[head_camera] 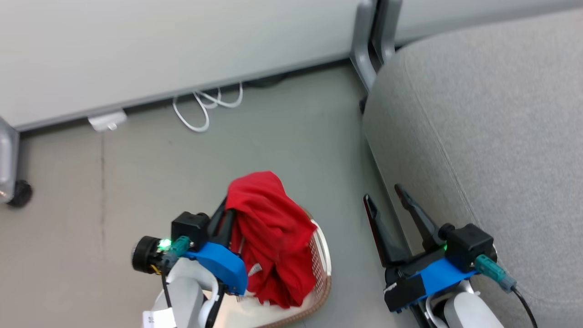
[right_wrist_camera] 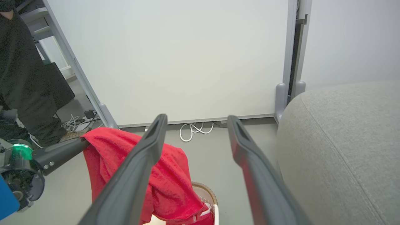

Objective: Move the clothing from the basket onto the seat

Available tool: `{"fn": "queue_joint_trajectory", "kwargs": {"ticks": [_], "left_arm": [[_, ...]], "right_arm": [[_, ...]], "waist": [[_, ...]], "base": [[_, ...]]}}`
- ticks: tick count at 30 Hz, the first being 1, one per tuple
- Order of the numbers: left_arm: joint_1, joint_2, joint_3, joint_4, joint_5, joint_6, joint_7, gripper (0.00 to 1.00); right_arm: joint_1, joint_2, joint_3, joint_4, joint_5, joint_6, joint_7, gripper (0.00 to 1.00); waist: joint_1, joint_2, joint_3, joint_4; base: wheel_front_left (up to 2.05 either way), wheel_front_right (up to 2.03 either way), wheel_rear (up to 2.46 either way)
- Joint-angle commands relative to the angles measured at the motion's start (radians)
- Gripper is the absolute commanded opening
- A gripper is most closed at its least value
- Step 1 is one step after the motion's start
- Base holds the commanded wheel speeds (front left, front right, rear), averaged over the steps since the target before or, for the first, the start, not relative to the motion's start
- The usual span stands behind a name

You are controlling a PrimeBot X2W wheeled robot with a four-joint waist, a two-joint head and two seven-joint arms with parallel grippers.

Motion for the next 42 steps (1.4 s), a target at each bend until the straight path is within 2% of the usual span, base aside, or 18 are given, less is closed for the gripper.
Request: {"fn": "queue_joint_trajectory", "kwargs": {"ticks": [1, 10, 23, 30, 35, 42], "left_arm": [[0.007, -0.002, -0.013, -0.009, -0.009, -0.005, -0.003, 0.0], [-0.063, -0.001, -0.193, -0.005, -0.114, -0.01, 0.006, 0.0], [-0.259, -0.001, -0.429, -0.049, -0.31, 0.012, 0.083, 0.0], [-0.354, -0.001, -0.543, -0.088, -0.422, 0.048, 0.112, 0.0], [-0.398, -0.001, -0.605, -0.094, -0.481, 0.083, 0.098, 0.0], [-0.422, -0.001, -0.681, -0.071, -0.54, 0.105, 0.077, 0.0]], "right_arm": [[0.021, -0.003, 0.002, 0.003, 0.003, 0.0, 0.004, 1.0], [0.096, -0.003, 0.023, 0.009, 0.013, 0.0, 0.033, 1.0], [0.124, -0.003, 0.042, 0.008, 0.022, 0.0, 0.048, 1.0], [0.127, -0.003, 0.037, 0.0, 0.014, 0.0, 0.058, 1.0], [0.125, -0.003, 0.039, -0.007, 0.011, 0.0, 0.064, 1.0], [0.118, -0.003, 0.04, -0.01, 0.01, 0.0, 0.07, 1.0]], "waist": [[0.0004, -0.0001, -0.081, 0.047], [0.0004, -0.0001, -0.185, 0.084], [0.0004, -0.0001, -0.221, 0.09], [0.0004, -0.0001, -0.234, 0.083], [0.0004, -0.0001, -0.238, 0.076], [0.0004, -0.0001, -0.235, 0.072]], "base": [[0.0, 0.0, 0.0], [0.0, 0.0, 0.0], [0.0, 0.0, 0.0], [0.0, 0.0, 0.0], [0.0, 0.0, 0.0], [0.0, 0.0, 0.0]]}}
